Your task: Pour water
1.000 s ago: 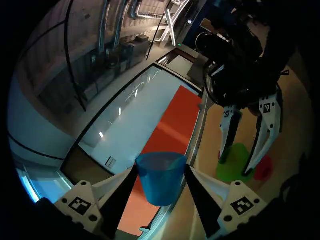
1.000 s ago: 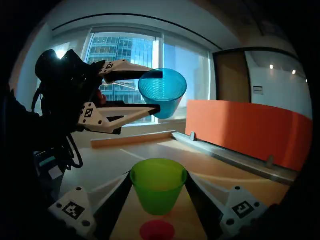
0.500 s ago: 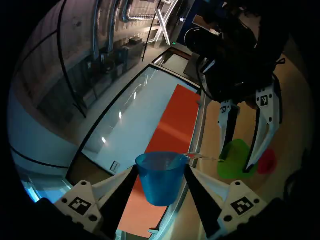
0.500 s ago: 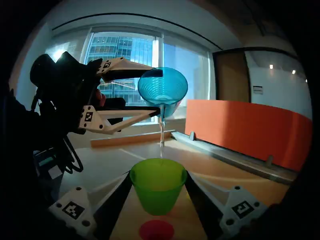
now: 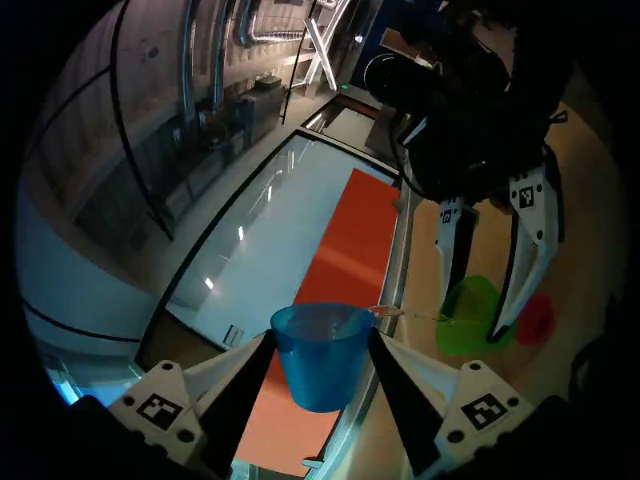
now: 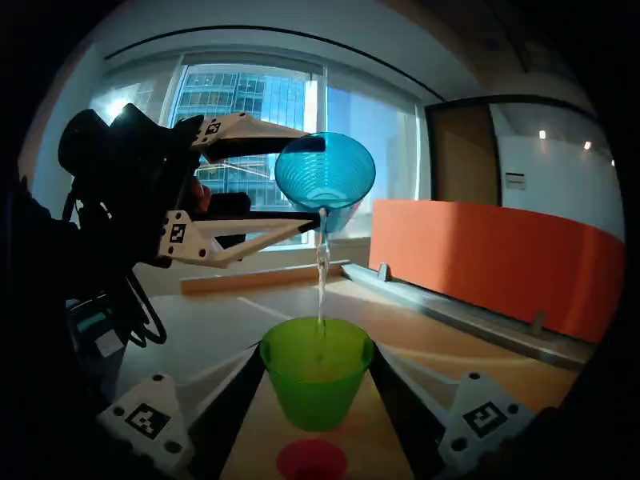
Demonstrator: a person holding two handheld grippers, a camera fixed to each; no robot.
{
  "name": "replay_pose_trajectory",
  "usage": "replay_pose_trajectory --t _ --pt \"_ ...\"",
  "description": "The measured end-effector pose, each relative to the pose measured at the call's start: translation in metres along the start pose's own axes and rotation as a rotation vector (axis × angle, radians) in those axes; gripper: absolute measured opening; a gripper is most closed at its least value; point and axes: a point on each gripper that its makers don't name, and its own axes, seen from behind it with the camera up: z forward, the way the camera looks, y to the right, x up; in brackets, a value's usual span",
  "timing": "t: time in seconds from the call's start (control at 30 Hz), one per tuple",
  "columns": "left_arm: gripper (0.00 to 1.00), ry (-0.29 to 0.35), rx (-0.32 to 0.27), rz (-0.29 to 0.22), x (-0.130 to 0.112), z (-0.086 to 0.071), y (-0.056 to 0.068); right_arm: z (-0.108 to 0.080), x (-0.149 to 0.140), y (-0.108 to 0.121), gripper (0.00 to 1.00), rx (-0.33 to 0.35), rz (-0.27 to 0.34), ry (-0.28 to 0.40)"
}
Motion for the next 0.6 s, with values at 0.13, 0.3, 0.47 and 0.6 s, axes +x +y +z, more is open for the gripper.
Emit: replay_pose_trajectory --t 0.13,0.3,0.47,0.6 --pt "0.84 0.001 0.002 0.009 0.0011 -0.0005 -0.0014 -0.0002 0.0011 -0.0009 0.92 0.002 -0.002 0.002" --pt "0.84 0.003 0.005 0.017 0.0024 -0.0012 -0.0025 0.0 0.003 -0.0015 0.91 0.004 -0.004 0.006" --pt "0.84 0.005 0.006 0.027 0.0037 -0.0024 -0.0038 0.0004 0.0042 -0.0015 0.91 0.003 -0.006 0.008" --pt "0.84 0.006 0.008 0.036 0.0045 -0.0034 -0.0038 0.0003 0.0045 -0.0013 0.91 0.002 -0.005 0.011"
